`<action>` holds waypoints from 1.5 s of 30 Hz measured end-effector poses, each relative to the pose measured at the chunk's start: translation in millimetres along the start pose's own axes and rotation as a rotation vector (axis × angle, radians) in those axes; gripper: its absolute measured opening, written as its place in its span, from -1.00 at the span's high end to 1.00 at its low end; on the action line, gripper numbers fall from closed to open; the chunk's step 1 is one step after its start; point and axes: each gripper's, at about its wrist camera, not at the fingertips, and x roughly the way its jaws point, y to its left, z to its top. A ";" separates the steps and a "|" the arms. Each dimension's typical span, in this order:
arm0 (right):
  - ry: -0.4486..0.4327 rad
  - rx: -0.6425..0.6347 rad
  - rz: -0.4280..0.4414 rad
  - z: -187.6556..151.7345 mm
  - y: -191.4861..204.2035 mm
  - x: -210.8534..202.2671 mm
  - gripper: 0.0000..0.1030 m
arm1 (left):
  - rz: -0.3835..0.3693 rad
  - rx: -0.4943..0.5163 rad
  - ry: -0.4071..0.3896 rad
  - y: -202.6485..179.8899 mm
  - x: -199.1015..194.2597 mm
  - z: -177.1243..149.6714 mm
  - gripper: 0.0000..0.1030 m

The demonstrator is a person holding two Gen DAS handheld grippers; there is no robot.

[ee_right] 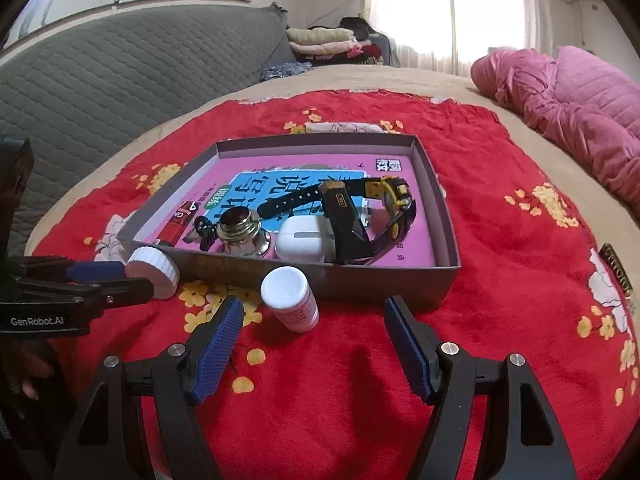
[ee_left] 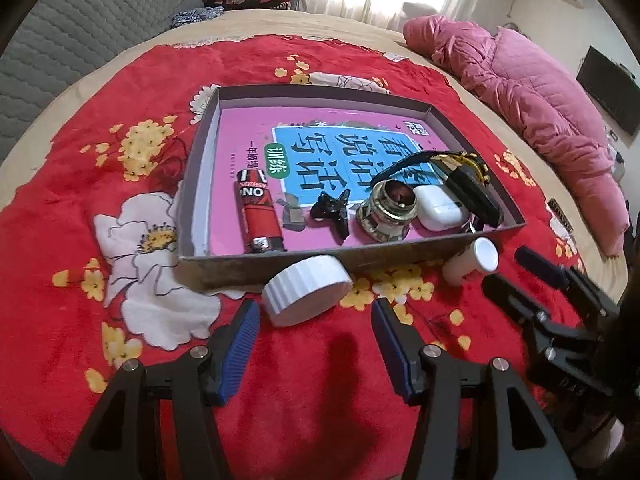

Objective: Organize rigid objects
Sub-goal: 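Move the right tool to the white pill bottle while the left tool approaches the white cap, then close the right tool on the pill bottle while the left tool closes on the white cap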

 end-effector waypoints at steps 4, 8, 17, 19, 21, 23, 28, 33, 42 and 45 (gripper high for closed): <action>0.011 0.007 0.004 -0.5 -0.2 7.9 -0.44 | 0.009 -0.019 0.005 -1.1 8.4 3.4 -0.23; 0.014 0.008 0.006 -0.7 2.0 15.9 -0.44 | 0.008 -0.056 0.019 2.1 16.1 6.1 -0.34; -0.002 0.041 0.012 4.2 3.4 27.8 -0.44 | 0.034 -0.088 0.031 6.1 29.1 10.8 -0.34; -0.004 0.029 0.012 4.5 4.8 29.0 -0.44 | 0.036 -0.097 0.037 7.0 31.0 10.7 -0.34; -0.002 0.017 0.008 3.8 6.6 30.3 -0.40 | 0.039 -0.103 0.038 8.0 32.4 10.7 -0.33; 0.006 0.012 0.003 3.4 6.6 32.1 -0.30 | 0.039 -0.112 0.042 8.9 34.1 11.6 -0.33; 0.011 0.011 -0.007 2.7 4.2 33.7 -0.09 | 0.032 -0.126 0.044 10.6 35.6 12.1 -0.19; 0.025 0.015 -0.022 2.6 0.3 34.8 0.31 | 0.023 -0.137 0.042 12.6 35.4 11.6 0.00; 0.003 0.002 0.014 6.0 4.4 24.5 0.45 | -0.005 -0.142 0.022 14.2 25.1 10.2 0.01; -0.013 0.009 0.032 7.7 4.1 16.5 0.45 | -0.014 -0.128 0.005 11.4 16.2 9.5 0.01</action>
